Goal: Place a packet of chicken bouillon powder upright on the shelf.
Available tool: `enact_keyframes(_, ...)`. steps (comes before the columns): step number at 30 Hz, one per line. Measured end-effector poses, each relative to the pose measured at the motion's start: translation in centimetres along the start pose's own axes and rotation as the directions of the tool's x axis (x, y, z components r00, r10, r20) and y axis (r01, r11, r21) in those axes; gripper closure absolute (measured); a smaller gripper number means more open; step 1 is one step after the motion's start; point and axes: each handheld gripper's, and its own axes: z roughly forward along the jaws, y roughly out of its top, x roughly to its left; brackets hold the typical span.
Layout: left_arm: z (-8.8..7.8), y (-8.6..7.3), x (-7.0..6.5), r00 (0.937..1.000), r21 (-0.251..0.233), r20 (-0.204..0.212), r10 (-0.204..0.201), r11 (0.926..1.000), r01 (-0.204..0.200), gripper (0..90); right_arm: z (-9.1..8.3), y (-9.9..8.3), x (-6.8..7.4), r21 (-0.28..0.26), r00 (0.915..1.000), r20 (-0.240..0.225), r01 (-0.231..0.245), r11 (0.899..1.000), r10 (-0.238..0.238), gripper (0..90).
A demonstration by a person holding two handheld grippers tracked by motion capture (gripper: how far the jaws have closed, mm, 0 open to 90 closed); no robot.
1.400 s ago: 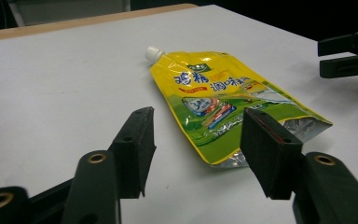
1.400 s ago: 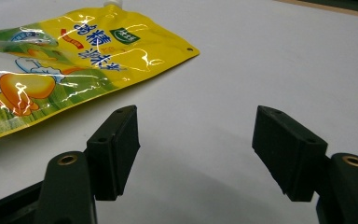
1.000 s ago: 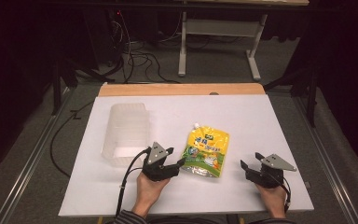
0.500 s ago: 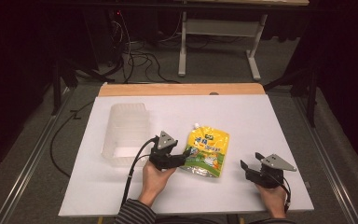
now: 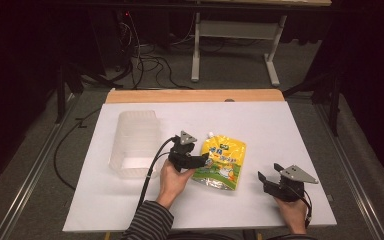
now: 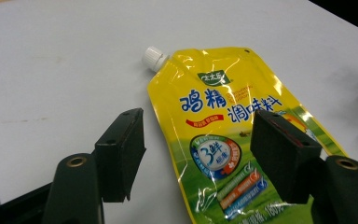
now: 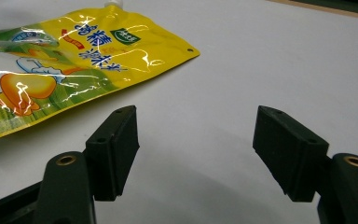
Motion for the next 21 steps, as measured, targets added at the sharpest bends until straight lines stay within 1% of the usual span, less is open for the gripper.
enact_keyframes(2, 0.4, 0.3, 0.1, 1.0000, 0.013, 0.000, -0.004, 0.9999, 0.004, 35.9, 0.0, 0.0, 0.0, 0.005, 1.0000, -0.002, 0.001, 1.000, -0.001, 31.7)
enact_keyframes(5, 1.1, 0.8, 0.5, 0.9994, 0.035, 0.017, -0.031, 0.9989, 0.031, 35.5, 0.0, 0.0, 0.0, 0.006, 1.0000, 0.001, 0.003, 1.000, -0.003, 31.7)
enact_keyframes(7, 1.6, 0.9, 0.7, 0.9990, 0.042, 0.015, -0.042, 0.9983, 0.041, 35.6, 0.0, 0.0, 0.0, 0.004, 1.0000, 0.002, -0.001, 1.000, 0.001, 31.7)
enact_keyframes(9, 2.2, 1.1, 1.0, 0.9974, 0.062, 0.030, -0.066, 0.9960, 0.064, 36.2, 0.0, 0.0, 0.0, 0.007, 1.0000, 0.001, 0.000, 1.000, 0.000, 31.4)
enact_keyframes(11, 2.8, 1.2, 1.2, 0.9971, 0.088, 0.020, -0.074, 0.9935, 0.072, 36.4, 0.1, 0.0, 0.0, 0.011, 1.0000, -0.002, 0.002, 1.000, -0.002, 31.2)
enact_keyframes(17, 4.2, 1.5, 1.5, 0.9937, 0.104, 0.001, -0.112, 0.9883, 0.111, 37.8, 0.1, 0.0, 0.0, 0.012, 1.0000, -0.002, 0.002, 1.000, -0.002, 30.8)
enact_keyframes(19, 4.6, 1.4, 1.6, 0.9919, 0.121, -0.006, -0.127, 0.9846, 0.126, 37.8, 0.1, 0.1, 0.0, 0.015, 1.0000, -0.001, 0.001, 1.000, -0.001, 30.8)
enact_keyframes(20, 4.9, 1.2, 1.9, 0.9903, 0.136, -0.009, -0.139, 0.9809, 0.139, 37.8, 0.1, 0.1, 0.0, 0.015, 1.0000, -0.001, 0.002, 1.000, -0.002, 30.8)
enact_keyframes(21, 4.9, 1.2, 1.9, 0.9903, 0.136, -0.009, -0.139, 0.9809, 0.139, 37.7, 0.1, 0.1, 0.0, 0.015, 1.0000, -0.001, 0.002, 1.000, -0.002, 30.8)
